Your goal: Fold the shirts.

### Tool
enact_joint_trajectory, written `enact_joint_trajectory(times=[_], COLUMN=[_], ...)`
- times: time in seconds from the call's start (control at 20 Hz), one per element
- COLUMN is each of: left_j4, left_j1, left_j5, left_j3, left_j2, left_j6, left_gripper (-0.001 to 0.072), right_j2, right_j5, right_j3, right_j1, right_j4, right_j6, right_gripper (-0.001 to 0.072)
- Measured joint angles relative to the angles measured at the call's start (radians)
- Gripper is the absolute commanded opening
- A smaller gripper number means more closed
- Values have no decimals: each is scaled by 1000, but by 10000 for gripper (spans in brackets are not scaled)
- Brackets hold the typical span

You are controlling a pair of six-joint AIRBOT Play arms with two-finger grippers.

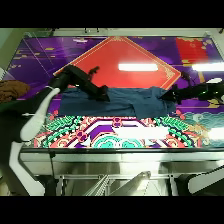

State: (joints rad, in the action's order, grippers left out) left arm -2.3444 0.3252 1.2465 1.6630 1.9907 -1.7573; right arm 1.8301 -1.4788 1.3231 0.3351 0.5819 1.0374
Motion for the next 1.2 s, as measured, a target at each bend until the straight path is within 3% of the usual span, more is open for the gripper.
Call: enact_joint_trajectory(times=[0.3,0.5,0.7,0.85,1.0,1.2], left_j4=[101,105,25,14,59,86], left_j1=[137,202,198,137,45,-92], left_j5=[86,95,127,187,248,295], left_j3=[235,355,400,336,229,40], left_j2=[182,220,126,-42,-213,-394], left_j6=[126,153,132,95,69,27], left_gripper=[9,17,17,18,18,18], right_j2=[-58,-85,-130,-199,-269,-259], right_j5=[-118,-188,-237,-248,-163,137], right_j3=[0,0,0,0,0,0], right_j1=[103,194,220,155,-29,-409], right_j4=[8,10,-4,-73,-121,-142], right_j6=[3,5,18,36,80,149], right_gripper=[17,17,17,18,18,41])
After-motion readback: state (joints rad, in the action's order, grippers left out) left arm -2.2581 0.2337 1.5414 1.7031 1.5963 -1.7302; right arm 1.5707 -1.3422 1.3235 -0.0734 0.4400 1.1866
